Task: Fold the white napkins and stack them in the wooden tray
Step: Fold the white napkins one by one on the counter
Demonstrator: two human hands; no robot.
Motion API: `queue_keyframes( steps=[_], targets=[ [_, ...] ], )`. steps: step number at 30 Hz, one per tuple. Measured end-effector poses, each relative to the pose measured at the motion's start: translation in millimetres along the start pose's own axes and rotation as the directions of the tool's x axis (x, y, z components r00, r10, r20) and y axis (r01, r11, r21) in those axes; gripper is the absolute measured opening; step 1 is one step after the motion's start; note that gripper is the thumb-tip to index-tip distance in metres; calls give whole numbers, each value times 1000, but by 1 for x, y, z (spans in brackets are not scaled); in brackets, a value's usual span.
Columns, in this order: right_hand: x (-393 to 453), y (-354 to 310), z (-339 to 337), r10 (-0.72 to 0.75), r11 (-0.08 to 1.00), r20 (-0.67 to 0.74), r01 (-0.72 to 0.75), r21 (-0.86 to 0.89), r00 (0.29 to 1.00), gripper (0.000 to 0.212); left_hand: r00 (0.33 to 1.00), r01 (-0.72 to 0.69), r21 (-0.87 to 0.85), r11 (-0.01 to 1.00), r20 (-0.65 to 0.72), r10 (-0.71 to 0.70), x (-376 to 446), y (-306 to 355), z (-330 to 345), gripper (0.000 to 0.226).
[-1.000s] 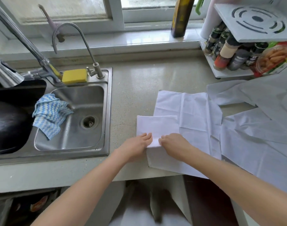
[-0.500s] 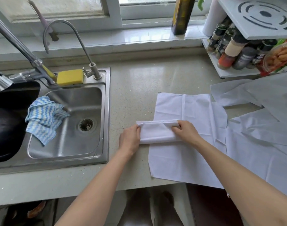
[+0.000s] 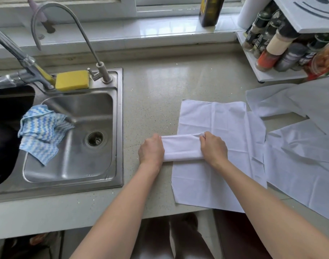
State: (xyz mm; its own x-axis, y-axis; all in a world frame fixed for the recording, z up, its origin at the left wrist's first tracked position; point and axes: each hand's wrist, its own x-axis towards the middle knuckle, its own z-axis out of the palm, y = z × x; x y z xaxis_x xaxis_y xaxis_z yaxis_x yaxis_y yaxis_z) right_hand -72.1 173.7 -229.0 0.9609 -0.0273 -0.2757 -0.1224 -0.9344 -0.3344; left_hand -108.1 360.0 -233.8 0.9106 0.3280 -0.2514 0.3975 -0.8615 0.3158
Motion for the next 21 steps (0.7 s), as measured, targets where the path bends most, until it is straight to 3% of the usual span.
queue_keyframes(
  steps=[8, 11, 13, 15, 16, 18, 21],
  targets=[
    [-1, -4, 2, 40, 999, -28, -39, 11, 999, 24, 1000, 20, -4, 1000, 1, -20, 3, 2, -2, 24],
    [-6, -7, 0, 57, 996, -127, -47, 77, 990, 17, 999, 34, 3, 999, 21, -34, 4, 3, -3, 24],
    [-15, -8, 0, -60, 998, -312, 59, -14, 948, 15, 999, 41, -5, 999, 31, -41, 6, 3, -2, 24],
    [-25, -11, 8, -288, 957, -420, 251, -142, 861, 28, 999, 38, -13, 999, 24, -37, 6, 3, -2, 23],
    [-28, -11, 14, -407, 913, -382, 362, -186, 830, 36, 999, 34, -14, 999, 18, -34, 5, 3, -1, 22],
    [-33, -13, 28, -536, 840, -165, 504, -201, 828, 49, 1000, 23, -10, 1000, 11, -23, 4, 1, 0, 22],
    [-31, -9, 45, -478, 854, 47, 477, -210, 877, 57, 1000, 12, -13, 1000, 5, -12, 5, 2, -2, 24]
  ],
)
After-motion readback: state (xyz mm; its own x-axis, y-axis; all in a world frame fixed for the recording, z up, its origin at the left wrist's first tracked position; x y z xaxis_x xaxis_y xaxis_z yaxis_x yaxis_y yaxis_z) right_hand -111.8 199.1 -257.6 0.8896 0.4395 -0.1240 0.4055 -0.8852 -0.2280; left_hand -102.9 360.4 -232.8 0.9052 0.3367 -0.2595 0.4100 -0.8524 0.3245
